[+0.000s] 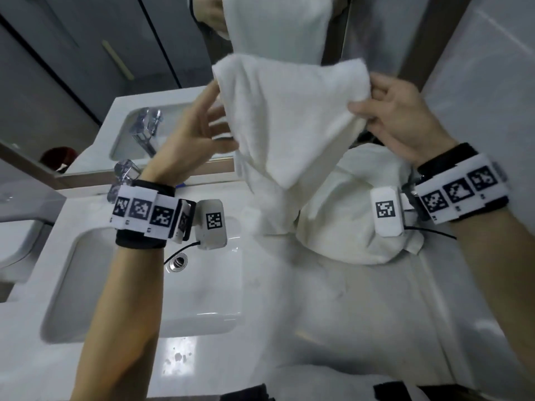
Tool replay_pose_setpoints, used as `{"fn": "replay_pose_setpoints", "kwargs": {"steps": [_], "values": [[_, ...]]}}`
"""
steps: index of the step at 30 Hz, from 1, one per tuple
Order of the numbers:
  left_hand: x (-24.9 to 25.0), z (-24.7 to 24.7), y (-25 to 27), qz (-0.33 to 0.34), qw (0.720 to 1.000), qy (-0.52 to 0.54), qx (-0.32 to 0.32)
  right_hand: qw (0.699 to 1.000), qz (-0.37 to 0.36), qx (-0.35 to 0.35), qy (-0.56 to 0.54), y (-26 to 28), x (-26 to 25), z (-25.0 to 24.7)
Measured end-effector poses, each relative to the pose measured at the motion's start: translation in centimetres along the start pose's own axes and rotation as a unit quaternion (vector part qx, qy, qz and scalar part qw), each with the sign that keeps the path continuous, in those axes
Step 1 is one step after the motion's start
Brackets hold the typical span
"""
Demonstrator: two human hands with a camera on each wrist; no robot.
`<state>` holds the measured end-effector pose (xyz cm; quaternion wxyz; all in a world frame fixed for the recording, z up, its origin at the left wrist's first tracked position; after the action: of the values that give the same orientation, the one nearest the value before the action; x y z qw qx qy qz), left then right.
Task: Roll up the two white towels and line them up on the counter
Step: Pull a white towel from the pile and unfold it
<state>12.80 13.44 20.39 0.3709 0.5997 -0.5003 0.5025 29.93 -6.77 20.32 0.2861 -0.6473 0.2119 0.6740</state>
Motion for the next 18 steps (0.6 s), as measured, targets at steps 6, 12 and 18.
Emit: {"fn": "replay_pose_setpoints", "kwargs": {"steps": [6,12,18], "values": [[-7.9,0.4,-0.3,-0.144,0.986,0.078,0.017,0.986,0.157,0.008,0.062,-1.0,7.7,-0.4],[-14.1,1.9,0.4,-0.183,0.976,0.119,0.020,0.974,0.176,0.069,0.123,-1.5,13.2,-1.5],[-20.6,3.2,1.7,-0.277,0.939,0.140,0.148,0.927,0.221,0.135,0.271,0.4,16.5,-2.5]]}}
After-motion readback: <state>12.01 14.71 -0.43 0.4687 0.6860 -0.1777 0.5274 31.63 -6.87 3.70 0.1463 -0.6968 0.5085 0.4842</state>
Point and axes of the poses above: each hand's wrist, its own y-axis away from the middle knuckle, its own z-axis out of the palm, x = y × z, the point moved 5 cm from there along -y, towards the middle knuckle, and after that the axes turned 3 degrees about -x, right-handed, at the moved point
